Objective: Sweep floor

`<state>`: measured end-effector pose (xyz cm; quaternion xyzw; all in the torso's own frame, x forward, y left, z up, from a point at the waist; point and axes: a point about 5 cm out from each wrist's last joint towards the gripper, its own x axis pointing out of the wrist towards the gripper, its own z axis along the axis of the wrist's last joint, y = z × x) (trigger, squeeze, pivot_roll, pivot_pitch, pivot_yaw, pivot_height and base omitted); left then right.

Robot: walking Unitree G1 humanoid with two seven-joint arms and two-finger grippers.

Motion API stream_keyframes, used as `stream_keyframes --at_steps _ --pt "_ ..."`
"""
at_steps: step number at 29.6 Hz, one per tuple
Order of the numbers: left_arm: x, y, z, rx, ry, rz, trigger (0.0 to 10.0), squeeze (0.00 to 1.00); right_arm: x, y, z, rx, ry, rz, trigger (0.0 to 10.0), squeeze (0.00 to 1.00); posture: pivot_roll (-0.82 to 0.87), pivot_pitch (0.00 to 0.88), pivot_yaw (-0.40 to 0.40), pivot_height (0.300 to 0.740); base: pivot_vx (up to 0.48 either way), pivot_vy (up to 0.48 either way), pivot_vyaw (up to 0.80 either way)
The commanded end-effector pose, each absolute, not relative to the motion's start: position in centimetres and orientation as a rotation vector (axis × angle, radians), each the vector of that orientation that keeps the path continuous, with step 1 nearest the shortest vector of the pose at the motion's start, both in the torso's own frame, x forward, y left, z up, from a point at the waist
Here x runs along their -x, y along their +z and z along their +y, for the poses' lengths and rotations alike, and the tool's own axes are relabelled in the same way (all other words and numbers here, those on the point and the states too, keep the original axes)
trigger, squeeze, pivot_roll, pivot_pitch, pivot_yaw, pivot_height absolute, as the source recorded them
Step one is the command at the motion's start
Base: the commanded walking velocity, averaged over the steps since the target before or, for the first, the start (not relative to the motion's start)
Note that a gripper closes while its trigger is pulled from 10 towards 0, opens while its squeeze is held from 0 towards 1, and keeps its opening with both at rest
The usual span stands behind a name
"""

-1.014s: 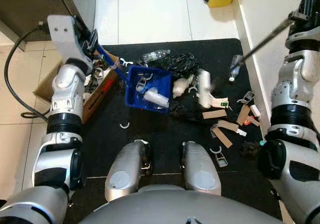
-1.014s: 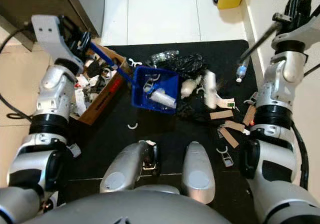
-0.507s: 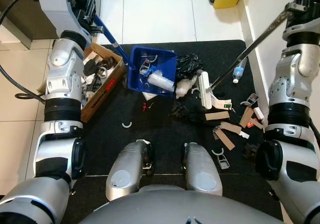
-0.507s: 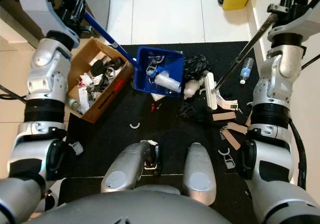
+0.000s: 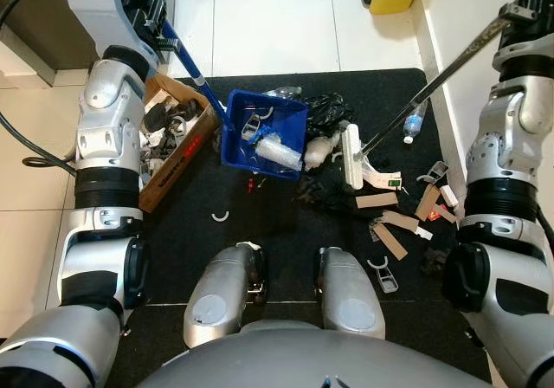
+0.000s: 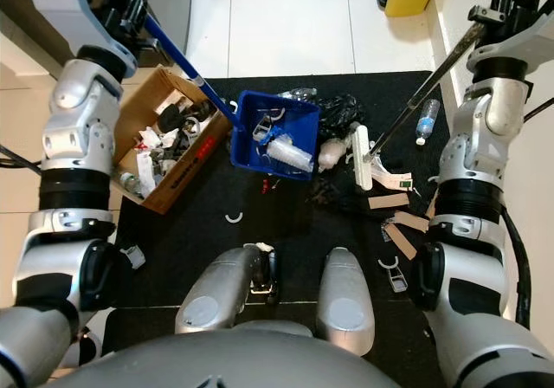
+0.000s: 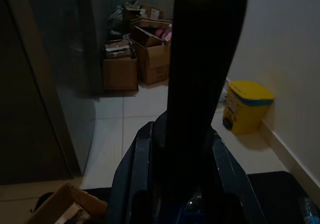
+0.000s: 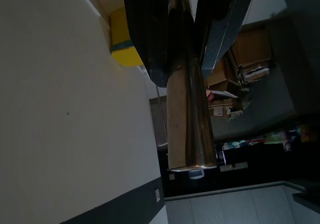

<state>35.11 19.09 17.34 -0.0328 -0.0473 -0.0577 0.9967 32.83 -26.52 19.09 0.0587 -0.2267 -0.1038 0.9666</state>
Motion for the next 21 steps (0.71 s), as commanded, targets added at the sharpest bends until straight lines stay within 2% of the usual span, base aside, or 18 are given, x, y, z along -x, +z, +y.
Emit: stream_keyframes --at_steps 1,9,16,21 --pt "-35.1 19.3 19.4 0.065 -0.111 -0.172 10.0 0.00 -32.8 19.5 -26.3 -0.116 -0.201 -0.478 10.0 0.00 0.05 0.000 0.061 0.740 0.000 0.431 0.00" --pt "-35.3 20.2 19.1 0.078 -0.126 -0.196 10.0 0.00 -32.7 19.3 -26.3 -0.120 -0.201 -0.470 10.0 0.00 0.05 0.001 0.063 0.740 0.000 0.430 0.00" --pt "-35.4 20.6 19.0 0.079 -0.134 -0.208 10.0 0.00 -32.6 19.0 -26.2 -0.123 -0.201 -0.462 10.0 0.00 0.05 0.003 0.068 0.740 0.000 0.000 0.00" --pt "-35.4 20.9 18.8 0.082 -0.141 -0.216 10.0 0.00 -32.6 18.8 -26.3 -0.123 -0.204 -0.457 10.0 0.00 0.05 0.003 0.071 0.740 0.000 0.330 0.00"
